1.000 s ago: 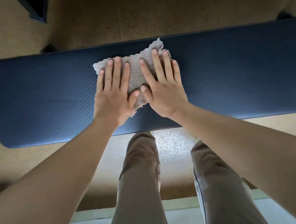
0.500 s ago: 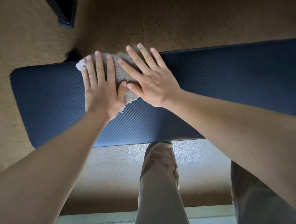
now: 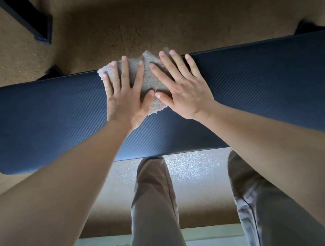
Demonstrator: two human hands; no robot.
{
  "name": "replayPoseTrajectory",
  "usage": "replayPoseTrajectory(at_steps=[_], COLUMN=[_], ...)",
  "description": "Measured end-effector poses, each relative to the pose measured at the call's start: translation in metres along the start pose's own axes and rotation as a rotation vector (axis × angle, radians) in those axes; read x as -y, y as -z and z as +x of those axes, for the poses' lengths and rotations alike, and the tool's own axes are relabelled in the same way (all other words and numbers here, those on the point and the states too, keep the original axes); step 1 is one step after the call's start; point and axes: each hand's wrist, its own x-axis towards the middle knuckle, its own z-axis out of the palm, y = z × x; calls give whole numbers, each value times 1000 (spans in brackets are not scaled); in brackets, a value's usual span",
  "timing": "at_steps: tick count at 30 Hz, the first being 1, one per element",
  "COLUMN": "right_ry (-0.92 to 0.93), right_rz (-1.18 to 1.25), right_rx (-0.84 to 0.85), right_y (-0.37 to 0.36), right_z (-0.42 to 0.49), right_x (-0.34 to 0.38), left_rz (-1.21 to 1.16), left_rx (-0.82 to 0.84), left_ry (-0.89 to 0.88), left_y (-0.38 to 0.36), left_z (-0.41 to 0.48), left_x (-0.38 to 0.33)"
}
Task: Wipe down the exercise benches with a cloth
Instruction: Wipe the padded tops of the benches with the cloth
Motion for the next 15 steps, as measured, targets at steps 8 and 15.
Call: replayPoseTrajectory(at_steps=[8,15], right_ry=[-89,-215], right_rz=[-22,-21], right_rx=[6,7], right_y=[4,3], right_z=[-78,-146], right_x=[-104,-188], left_rz=[46,96], left_rx=[1,23], left_ry=[-75,-222], left_y=[3,11], left_z=[22,45], left_x=[-121,-224])
